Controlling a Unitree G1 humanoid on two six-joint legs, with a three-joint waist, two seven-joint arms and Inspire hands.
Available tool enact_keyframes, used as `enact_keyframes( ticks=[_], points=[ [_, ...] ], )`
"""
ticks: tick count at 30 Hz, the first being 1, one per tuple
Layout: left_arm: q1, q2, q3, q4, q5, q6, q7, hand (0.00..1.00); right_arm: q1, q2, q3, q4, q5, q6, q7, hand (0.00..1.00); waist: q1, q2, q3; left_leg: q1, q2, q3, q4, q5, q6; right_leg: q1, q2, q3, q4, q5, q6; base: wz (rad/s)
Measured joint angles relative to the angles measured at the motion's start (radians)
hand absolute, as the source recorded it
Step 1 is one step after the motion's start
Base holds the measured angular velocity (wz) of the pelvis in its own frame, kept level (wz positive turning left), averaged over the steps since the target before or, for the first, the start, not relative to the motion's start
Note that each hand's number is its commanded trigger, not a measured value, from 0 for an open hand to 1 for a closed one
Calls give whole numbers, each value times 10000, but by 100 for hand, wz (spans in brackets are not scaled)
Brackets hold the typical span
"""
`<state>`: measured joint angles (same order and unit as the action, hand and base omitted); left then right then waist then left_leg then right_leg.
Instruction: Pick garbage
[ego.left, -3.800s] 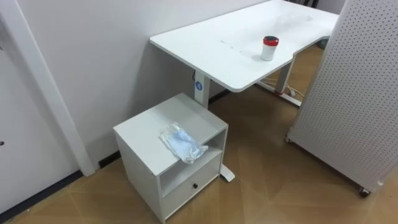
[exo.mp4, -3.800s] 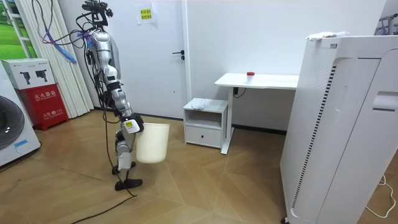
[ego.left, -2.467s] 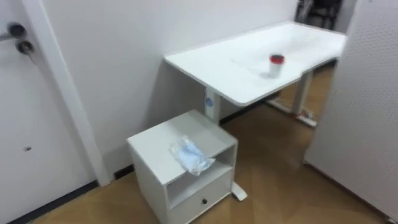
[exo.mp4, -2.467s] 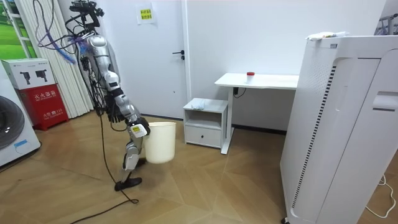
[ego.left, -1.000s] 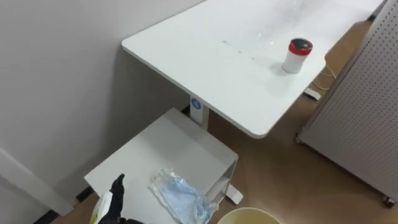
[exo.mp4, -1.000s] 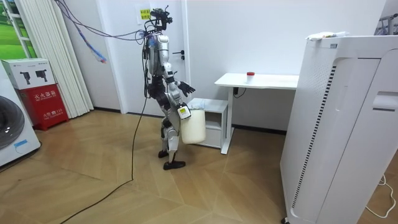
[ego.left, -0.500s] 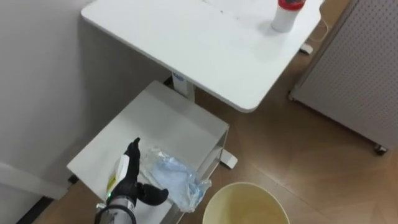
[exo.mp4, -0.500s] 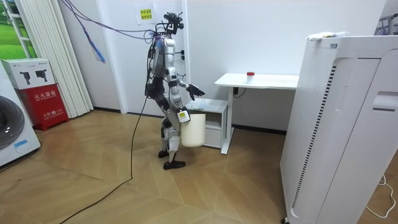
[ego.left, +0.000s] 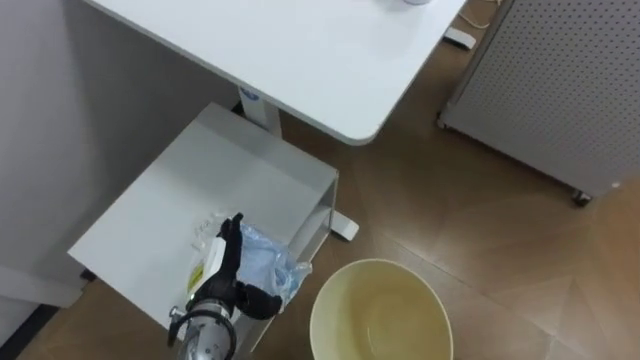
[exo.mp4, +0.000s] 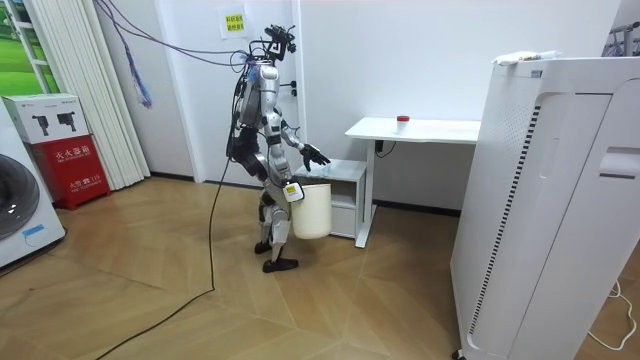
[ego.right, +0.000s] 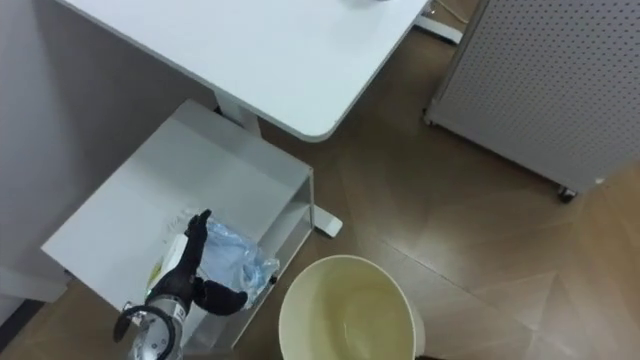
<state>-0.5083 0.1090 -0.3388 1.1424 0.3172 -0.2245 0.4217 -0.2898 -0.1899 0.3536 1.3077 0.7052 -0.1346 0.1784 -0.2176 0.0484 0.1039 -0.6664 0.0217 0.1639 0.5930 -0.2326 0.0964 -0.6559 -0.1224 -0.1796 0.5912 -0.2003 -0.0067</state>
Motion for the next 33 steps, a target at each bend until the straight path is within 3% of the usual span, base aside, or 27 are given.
enact_keyframes(
  ticks=[5,6,7,8,12,18,27,33],
  points=[
    [-14,5,-492,39,519,254,-128,0,-35,-38,177,-35,591,44,-26,100,-10,-17,-8,-257,27,2,99,-15,-35,-275,22,25,172,-61,-39,0],
    [-48,14,-614,217,693,285,-132,54,-35,-53,187,-14,594,70,-45,100,-14,-17,-8,-256,31,6,100,-18,-41,-275,28,33,196,-66,-43,0],
    [-56,21,-672,276,708,302,-136,64,-35,-55,192,-12,596,80,-55,100,-21,-17,-8,-259,31,10,99,-20,-45,-280,27,34,197,-75,-41,0],
    [-57,27,-789,374,708,336,-151,100,-34,-54,225,3,671,96,-58,100,-29,-18,-8,-261,29,19,86,-21,-46,-292,24,43,197,-80,-39,0],
    [-108,65,-1073,552,710,344,-98,100,-37,-54,471,7,1036,97,-36,100,-35,-29,-14,-270,27,44,81,-22,-45,-307,17,61,185,-88,-30,0],
    [-628,364,-924,880,1209,426,-182,100,-26,-42,499,4,1228,189,-11,100,-94,-25,-20,-276,21,30,137,-22,-44,-302,18,61,187,-89,-25,0],
    [-405,372,-1365,1433,2086,916,-624,100,106,-36,610,-199,1544,258,4,100,-243,-5,-32,-257,33,60,70,-19,-45,-285,32,79,183,-85,-20,0],
    [-162,570,-1365,1450,2122,955,-827,100,83,0,566,-194,1543,258,0,100,-234,-3,-33,-260,20,7,74,-19,-43,-244,5,-19,143,-86,-19,4]
  ],
)
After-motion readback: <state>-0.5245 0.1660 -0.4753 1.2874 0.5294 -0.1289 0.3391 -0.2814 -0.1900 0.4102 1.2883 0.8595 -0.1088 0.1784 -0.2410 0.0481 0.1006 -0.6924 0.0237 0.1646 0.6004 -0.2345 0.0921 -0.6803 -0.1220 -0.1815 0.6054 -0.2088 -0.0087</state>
